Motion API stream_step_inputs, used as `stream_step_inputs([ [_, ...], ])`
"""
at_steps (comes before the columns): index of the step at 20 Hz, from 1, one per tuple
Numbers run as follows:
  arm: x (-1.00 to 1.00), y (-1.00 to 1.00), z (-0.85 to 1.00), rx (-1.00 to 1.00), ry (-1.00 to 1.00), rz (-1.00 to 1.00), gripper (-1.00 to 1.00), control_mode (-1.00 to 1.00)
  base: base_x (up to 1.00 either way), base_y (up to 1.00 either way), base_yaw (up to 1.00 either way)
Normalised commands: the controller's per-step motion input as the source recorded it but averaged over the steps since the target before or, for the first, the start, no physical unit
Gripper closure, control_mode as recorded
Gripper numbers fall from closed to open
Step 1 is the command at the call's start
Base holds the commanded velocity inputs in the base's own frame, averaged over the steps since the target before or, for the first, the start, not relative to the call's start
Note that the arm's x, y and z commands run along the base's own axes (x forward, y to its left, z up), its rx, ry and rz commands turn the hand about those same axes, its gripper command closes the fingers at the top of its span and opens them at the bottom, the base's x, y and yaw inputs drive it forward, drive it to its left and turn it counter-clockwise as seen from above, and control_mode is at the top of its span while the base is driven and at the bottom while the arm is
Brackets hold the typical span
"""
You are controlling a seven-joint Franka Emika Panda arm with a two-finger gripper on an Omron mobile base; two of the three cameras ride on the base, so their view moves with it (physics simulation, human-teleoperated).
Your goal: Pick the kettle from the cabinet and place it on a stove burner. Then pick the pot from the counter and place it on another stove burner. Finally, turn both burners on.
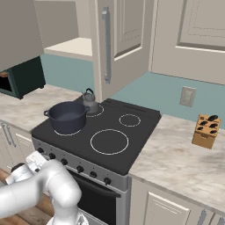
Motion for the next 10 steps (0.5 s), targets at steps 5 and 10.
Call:
stream_step_inputs([
  [5, 0.19, 0.03, -0.2, -0.01, 0.0, 0.0, -1.0, -1.0, 0.0, 0.0, 0.0],
  [10, 0.15, 0.05, -0.16, -0.01, 0.0, 0.0, -1.0, -1.0, 0.0, 0.0, 0.0],
])
